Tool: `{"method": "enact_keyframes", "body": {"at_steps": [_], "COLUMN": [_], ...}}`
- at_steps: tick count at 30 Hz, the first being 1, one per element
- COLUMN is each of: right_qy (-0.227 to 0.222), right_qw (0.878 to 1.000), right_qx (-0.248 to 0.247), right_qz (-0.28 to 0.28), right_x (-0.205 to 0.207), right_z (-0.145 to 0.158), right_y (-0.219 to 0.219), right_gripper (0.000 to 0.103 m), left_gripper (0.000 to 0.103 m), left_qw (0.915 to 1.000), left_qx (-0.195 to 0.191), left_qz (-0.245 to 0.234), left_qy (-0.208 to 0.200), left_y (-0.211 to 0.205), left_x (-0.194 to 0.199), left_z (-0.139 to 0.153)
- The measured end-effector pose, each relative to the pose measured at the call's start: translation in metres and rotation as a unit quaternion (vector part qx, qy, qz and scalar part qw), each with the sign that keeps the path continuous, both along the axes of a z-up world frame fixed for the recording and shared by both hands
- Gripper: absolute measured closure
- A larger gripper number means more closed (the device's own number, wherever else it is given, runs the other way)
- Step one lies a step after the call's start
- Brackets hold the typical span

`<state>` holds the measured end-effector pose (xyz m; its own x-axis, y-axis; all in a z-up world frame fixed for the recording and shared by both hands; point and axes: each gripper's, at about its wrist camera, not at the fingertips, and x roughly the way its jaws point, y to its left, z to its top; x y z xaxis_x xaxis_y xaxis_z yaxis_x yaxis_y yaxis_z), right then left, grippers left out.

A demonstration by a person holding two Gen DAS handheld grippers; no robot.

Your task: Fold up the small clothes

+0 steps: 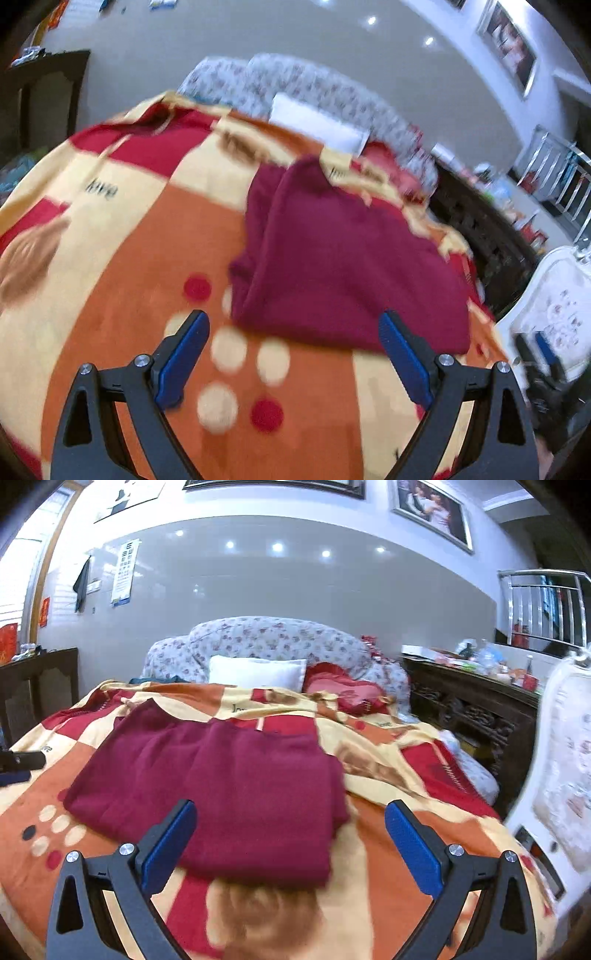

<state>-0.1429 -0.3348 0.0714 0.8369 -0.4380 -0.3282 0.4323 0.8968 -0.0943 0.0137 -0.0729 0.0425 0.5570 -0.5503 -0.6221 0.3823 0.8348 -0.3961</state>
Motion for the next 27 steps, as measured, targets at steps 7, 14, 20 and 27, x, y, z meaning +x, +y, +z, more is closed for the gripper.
{"method": "enact_keyframes", "body": {"at_steps": [7, 14, 20, 27], "right_qy": [0.000, -0.003, -0.014, -0.009], "right_qw": [1.000, 0.999, 0.998, 0.997], "right_qx": [0.007, 0.015, 0.024, 0.028], "right_qz": [0.006, 0.034, 0.062, 0.076], "right_x": [-0.065, -0.102, -0.104, -0.087], "right_z": [0.006, -0.009, -0.011, -0.011], "right_y": [0.020, 0.034, 0.026, 0.023], "right_gripper": [0.000, 0.000, 0.000, 0.000], "left_gripper": [0.011, 0.011, 0.011, 0.030], "left_qw": [0.9673, 0.9516, 0.9314, 0.9413], "left_qx": [-0.192, -0.254, -0.301, -0.283], "left_qz": [-0.040, 0.013, 0.097, 0.078], "left_qy": [0.161, 0.172, 0.180, 0.166], "left_y": [0.004, -0.008, -0.001, -0.014], "left_x": [0.010, 0.051, 0.063, 0.069], "left_z": [-0.059, -0.084, -0.090, -0.087]}}
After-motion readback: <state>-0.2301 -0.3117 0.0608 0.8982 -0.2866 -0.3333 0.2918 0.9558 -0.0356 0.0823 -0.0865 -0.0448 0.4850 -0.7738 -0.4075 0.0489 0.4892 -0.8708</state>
